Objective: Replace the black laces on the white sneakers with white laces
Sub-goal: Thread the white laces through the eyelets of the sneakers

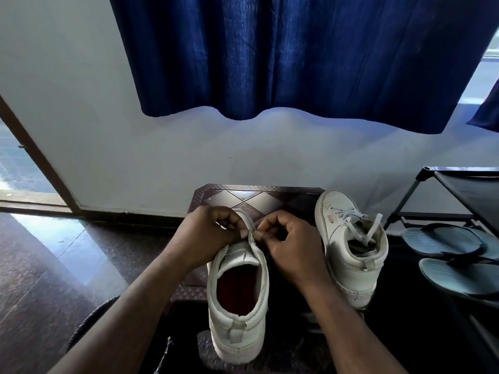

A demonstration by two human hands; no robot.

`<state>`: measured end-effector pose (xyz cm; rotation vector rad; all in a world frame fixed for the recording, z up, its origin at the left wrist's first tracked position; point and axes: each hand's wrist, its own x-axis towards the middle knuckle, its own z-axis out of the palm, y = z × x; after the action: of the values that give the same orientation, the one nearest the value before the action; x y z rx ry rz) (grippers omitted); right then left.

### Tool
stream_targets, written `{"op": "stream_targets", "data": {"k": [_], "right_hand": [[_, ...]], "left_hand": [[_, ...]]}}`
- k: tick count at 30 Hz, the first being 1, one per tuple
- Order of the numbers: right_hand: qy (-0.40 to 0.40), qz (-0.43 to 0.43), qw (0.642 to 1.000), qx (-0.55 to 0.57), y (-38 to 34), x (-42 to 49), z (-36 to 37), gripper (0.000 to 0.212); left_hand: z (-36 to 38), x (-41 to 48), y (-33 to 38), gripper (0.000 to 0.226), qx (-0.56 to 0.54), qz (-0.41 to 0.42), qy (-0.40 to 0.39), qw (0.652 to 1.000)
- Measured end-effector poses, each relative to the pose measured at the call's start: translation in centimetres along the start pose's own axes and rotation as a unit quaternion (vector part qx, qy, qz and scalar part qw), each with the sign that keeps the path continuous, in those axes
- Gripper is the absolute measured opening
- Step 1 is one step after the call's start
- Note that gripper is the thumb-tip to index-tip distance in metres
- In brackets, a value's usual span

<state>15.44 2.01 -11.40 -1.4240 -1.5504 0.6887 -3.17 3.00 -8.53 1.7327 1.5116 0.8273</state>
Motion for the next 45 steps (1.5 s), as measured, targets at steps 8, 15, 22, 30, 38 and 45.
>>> {"op": "stream_targets", "data": {"k": [8,15,22,30,38,45], "right_hand": [[-0.066,0.047,0.996,0.036,0.6,0.1,-0.2,0.015],[-0.072,0.048,0.995,0.050,0.7,0.2,0.1,0.014],[-0.061,0.099,0.980,0.160,0.7,0.3,0.8,0.015],[-0.065,0.081,0.981,0.163,0.8,0.1,0.8,0.017],[-0.057,0.073,0.985,0.147,1.1,-0.1,1.2,0.020],[-0.060,0.065,0.987,0.133,1.0,0.2,1.0,0.022]], "left_hand": [[0.9,0.3,0.7,0.020,0.115,0.015,0.000,0.993],[-0.3,0.2,0.3,0.016,0.124,0.020,-0.012,0.992],[-0.2,0.2,-0.1,0.010,0.066,0.032,-0.011,0.997],[-0.4,0.1,0.2,0.013,0.028,-0.004,-0.021,0.999],[-0.3,0.7,0.6,0.020,0.155,0.007,-0.017,0.988],[0.1,1.2,0.1,0.033,0.147,-0.013,0.009,0.989]]}}
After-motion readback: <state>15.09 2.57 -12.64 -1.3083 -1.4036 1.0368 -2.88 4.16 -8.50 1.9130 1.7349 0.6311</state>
